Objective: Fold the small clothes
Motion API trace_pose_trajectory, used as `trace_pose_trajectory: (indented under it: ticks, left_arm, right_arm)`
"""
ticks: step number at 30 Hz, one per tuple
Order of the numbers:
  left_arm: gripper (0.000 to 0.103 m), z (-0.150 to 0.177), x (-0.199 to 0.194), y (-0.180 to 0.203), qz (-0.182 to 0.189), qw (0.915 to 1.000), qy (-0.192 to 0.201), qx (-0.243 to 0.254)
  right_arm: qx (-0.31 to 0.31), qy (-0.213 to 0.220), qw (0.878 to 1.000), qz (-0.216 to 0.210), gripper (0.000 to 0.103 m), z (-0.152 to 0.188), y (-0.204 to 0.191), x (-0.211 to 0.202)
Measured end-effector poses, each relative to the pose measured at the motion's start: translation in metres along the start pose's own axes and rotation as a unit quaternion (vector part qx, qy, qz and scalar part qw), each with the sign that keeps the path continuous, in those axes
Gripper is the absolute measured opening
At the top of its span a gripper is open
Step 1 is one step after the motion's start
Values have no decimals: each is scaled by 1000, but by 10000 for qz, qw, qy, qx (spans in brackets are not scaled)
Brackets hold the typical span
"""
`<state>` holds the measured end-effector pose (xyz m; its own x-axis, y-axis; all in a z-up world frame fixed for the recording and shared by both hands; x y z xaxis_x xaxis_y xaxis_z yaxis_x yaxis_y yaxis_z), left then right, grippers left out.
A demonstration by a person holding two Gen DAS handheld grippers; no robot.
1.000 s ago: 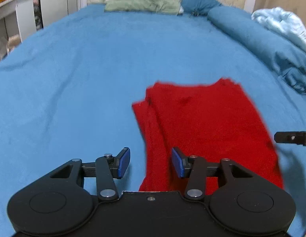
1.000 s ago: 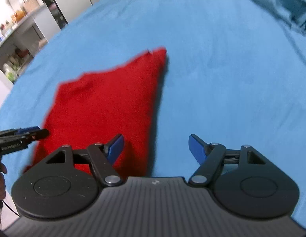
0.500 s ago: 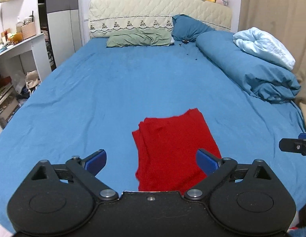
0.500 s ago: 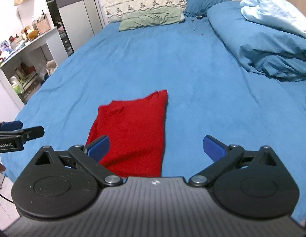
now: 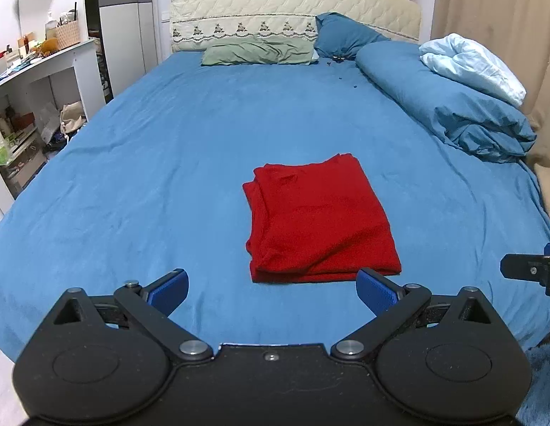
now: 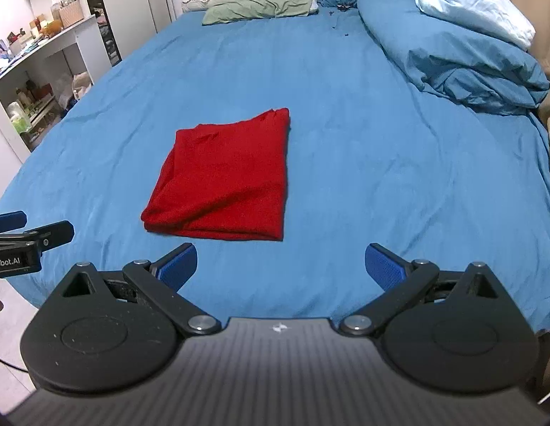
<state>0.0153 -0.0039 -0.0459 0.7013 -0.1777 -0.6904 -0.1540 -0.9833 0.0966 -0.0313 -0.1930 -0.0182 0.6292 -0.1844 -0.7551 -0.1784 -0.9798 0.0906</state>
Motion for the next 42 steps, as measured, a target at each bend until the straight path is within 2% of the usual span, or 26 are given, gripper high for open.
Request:
trace_pose_trajectory:
  ticks: [17, 42]
  left_arm:
    - [102, 3, -10, 1, -43, 9997, 138, 220]
    - [102, -2, -16, -2, -36, 9996, 210, 187]
  right_arm:
    - [80, -84, 9998, 137, 103, 10, 0, -3]
    - [33, -82, 9999, 139, 103, 11, -4, -4]
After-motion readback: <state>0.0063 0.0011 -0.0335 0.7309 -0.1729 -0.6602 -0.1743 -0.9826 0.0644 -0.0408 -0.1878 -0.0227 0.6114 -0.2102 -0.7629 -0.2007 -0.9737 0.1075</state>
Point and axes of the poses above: each gripper's, at about its wrist camera, not at the fingertips, and x roughly the way its jaws point, y to its right, z to its underside, the point moved 7 cm from there along x, roughly the way its jaws point, and after that the axes turned 7 degrees about z, right-handed, at the moved point
